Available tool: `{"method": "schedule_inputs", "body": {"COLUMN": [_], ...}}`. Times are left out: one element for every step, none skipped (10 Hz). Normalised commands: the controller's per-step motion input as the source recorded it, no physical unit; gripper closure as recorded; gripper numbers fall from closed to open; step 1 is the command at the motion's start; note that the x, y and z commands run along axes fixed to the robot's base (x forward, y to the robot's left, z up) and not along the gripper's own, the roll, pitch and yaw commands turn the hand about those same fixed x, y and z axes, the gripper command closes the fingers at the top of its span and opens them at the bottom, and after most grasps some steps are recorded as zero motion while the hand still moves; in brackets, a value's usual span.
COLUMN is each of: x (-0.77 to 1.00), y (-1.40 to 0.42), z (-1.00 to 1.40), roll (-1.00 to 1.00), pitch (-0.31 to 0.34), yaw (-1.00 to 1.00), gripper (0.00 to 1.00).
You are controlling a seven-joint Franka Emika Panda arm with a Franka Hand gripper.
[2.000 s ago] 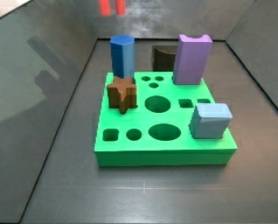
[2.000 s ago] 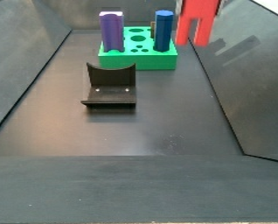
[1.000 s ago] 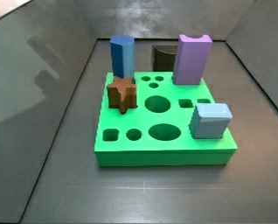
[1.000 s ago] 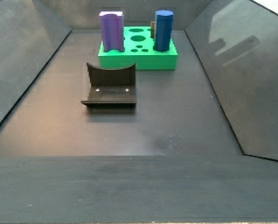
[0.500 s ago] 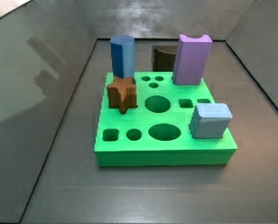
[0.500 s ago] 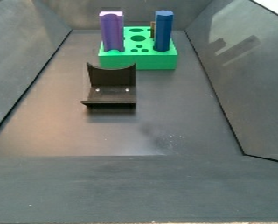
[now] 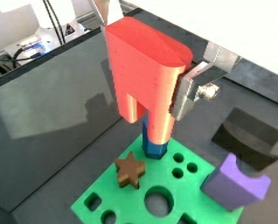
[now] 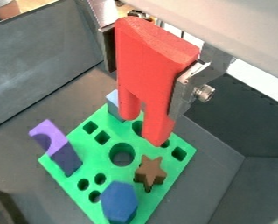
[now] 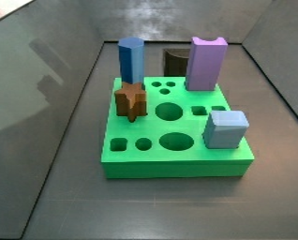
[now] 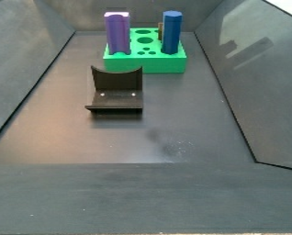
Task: Pick up the square-circle object. Move up. Rotate the square-circle object. Move to above the board. Insert the square-circle object.
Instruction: Move to above the board, then insert the square-circle object.
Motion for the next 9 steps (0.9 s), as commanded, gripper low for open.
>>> {"method": "schedule_inputs", "body": {"x": [0.17,0.0,0.0,0.0,0.0,0.0,0.0,0.0,0.03], "y": [-0.22,0.0,0.0,0.0,0.0,0.0,0.02,0.0,0.01], "z": [0.03,-0.02,-0.02,-0.01,0.0,-0.03,-0.11,-0.33,-0.56], "roll": [0.09,-0.03,-0.03,-0.03,-0.01,0.0,0.12,0.13,0.01], "pitch": [0.141,0.0,0.0,0.0,0.0,0.0,0.043,0.02,0.0], "yaw": [0.01,0.0,0.0,0.0,0.0,0.0,0.0,0.06,0.09], "gripper": [1.0,1.0,1.0,1.0,1.0,1.0,1.0,1.0,1.0]}}
